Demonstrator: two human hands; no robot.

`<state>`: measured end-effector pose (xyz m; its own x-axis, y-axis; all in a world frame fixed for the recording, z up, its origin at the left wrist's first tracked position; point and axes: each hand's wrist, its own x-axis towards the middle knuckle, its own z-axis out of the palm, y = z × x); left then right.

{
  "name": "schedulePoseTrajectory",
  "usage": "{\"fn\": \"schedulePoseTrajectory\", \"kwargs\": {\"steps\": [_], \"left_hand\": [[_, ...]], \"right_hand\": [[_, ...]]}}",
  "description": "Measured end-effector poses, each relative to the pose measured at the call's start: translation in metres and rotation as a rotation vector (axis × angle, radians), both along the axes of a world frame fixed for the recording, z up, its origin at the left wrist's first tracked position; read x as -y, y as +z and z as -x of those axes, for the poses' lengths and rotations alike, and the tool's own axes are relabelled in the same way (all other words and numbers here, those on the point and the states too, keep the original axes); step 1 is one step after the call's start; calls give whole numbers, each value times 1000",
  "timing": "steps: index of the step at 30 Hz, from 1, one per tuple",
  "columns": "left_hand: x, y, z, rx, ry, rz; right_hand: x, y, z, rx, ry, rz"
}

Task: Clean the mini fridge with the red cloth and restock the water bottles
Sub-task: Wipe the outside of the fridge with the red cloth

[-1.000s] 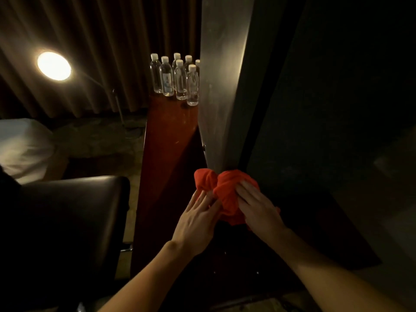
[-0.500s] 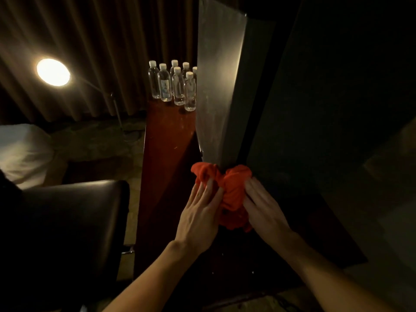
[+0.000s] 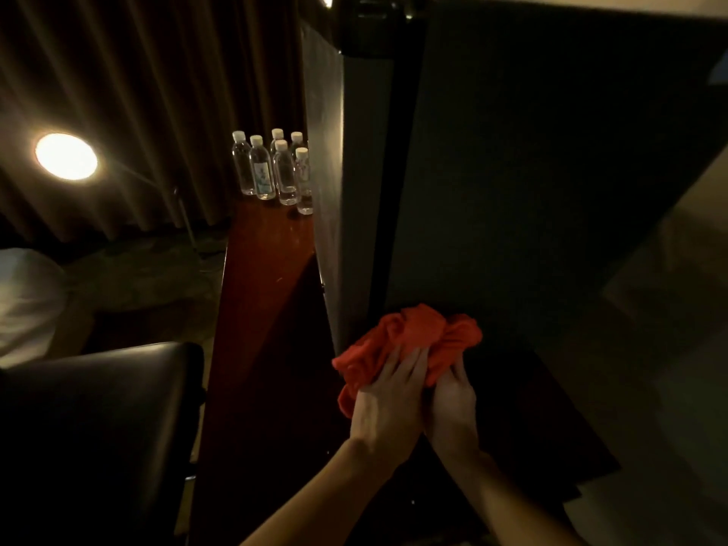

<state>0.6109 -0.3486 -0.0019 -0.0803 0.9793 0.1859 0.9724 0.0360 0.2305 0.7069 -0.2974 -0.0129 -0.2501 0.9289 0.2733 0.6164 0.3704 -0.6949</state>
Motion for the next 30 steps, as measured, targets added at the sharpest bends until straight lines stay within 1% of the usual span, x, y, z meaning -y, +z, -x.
{"fn": "schedulePoseTrajectory", "kwargs": {"steps": [1, 2, 3, 5, 6, 9, 13, 15, 17, 18, 20, 21, 24, 26, 27, 30], "left_hand": [[0, 3, -4, -48, -28, -29], [0, 8, -5, -88, -49, -28], [-1, 15, -3, -60, -65, -32], [-1, 43, 1, -1, -91, -108], [0, 63, 3, 13, -75, -142], [3, 148, 14, -7, -14, -245], [6, 263, 33, -65, -33, -489], [5, 314, 46, -120, -34, -566], [1, 357, 61, -154, -35, -608], [-2, 374, 67, -134, -43, -612], [-13, 400, 79, -48, -69, -550], [-20, 407, 84, 4, -77, -468], [-35, 417, 98, 151, -116, -102], [-40, 419, 111, 213, -150, 85], [-42, 417, 117, 244, -168, 115], [-47, 404, 133, 281, -164, 80]], "right_hand": [[0, 4, -3, -84, -25, 63], [-2, 11, -8, -120, -30, 71], [-5, 22, -12, -101, -9, 12], [-9, 53, -16, -46, 101, -154], [-12, 74, -16, -70, 147, -199], [-14, 150, -6, -136, 211, -345], [-10, 266, 18, -274, 221, -586], [-13, 319, 25, -249, 214, -668], [-24, 364, 31, -147, 224, -689], [-30, 383, 34, -82, 235, -669], [-39, 408, 38, 76, 247, -566], [-42, 415, 41, 156, 233, -478], [-48, 420, 42, 335, 100, -186], [-49, 418, 41, 394, 38, -100], [-49, 417, 41, 399, 32, -101], [-56, 417, 43, 411, 40, -131]]}}
